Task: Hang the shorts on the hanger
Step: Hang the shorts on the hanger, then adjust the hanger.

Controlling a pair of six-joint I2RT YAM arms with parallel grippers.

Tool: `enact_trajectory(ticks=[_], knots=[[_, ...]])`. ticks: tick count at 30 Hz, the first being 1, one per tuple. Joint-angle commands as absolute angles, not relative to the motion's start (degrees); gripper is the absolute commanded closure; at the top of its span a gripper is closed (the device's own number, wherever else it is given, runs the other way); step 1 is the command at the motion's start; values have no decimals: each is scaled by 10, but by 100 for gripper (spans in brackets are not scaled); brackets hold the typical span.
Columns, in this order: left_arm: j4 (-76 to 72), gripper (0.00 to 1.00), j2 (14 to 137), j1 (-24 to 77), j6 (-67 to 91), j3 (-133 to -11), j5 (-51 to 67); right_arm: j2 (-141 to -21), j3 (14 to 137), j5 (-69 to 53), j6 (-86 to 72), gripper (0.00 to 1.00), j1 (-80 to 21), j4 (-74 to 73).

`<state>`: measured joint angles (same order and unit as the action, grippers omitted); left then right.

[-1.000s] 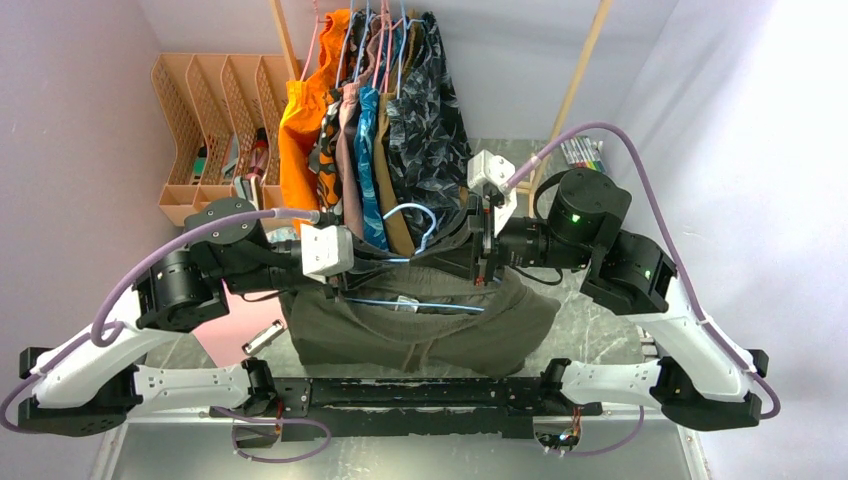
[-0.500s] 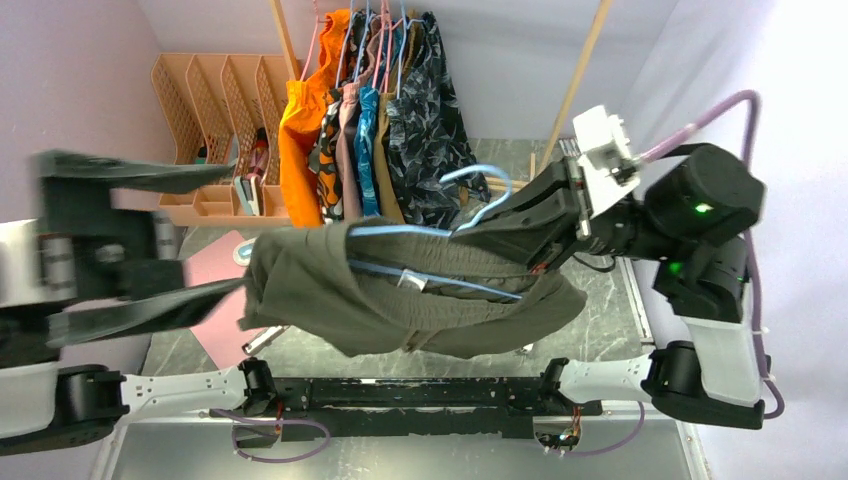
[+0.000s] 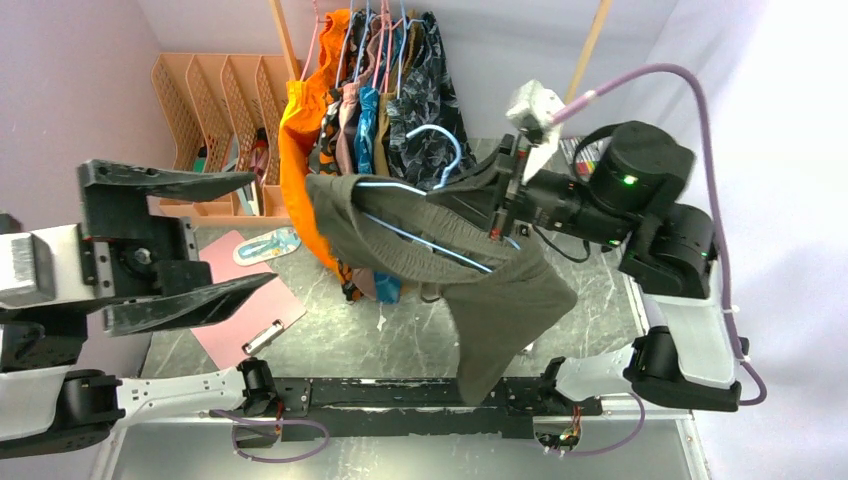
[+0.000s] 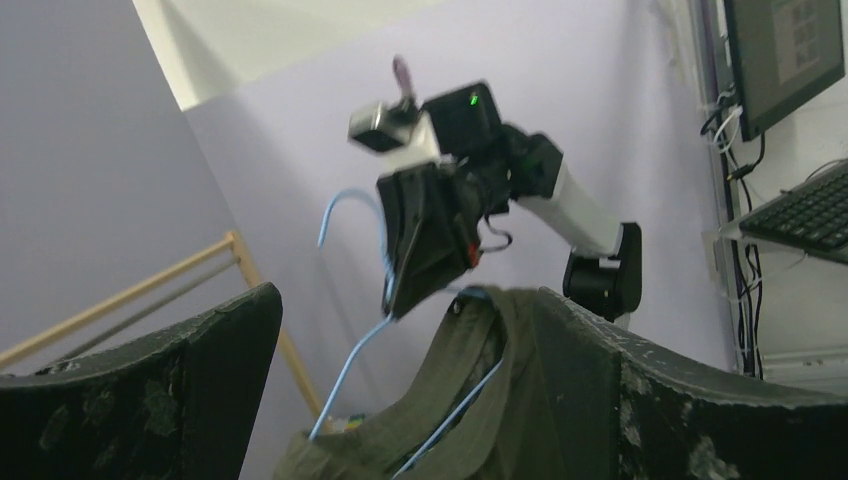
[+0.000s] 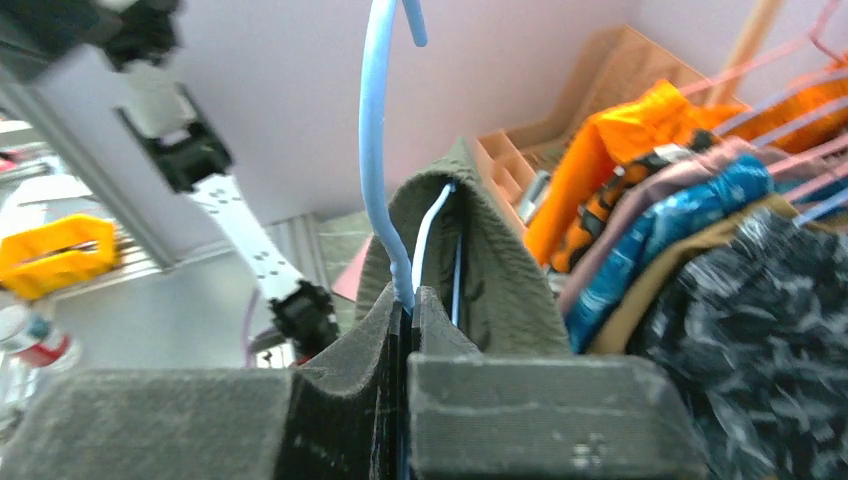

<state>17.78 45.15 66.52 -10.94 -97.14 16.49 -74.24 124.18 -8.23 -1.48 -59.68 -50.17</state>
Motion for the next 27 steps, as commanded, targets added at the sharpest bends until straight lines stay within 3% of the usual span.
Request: enact_trajectory(ticks=[1,4,9,18,27], knots=[[197,2,457,664,-122,-961,145,-716,1298,-161,-18,100,-599,-464],[204,2,461,664,-126,-957,136,-721,1303,-168,-14,100,-599,-493],[238,5,470,664,-128,-967,94,-719,1296,-75,-20,100,-599,-546],[280,9,460,664,-139,-900,2,-678,1238,-134,-18,100,-599,-543],[272,8,529,664,-155,-920,100,-672,1229,-226,-2,100,-599,-544]])
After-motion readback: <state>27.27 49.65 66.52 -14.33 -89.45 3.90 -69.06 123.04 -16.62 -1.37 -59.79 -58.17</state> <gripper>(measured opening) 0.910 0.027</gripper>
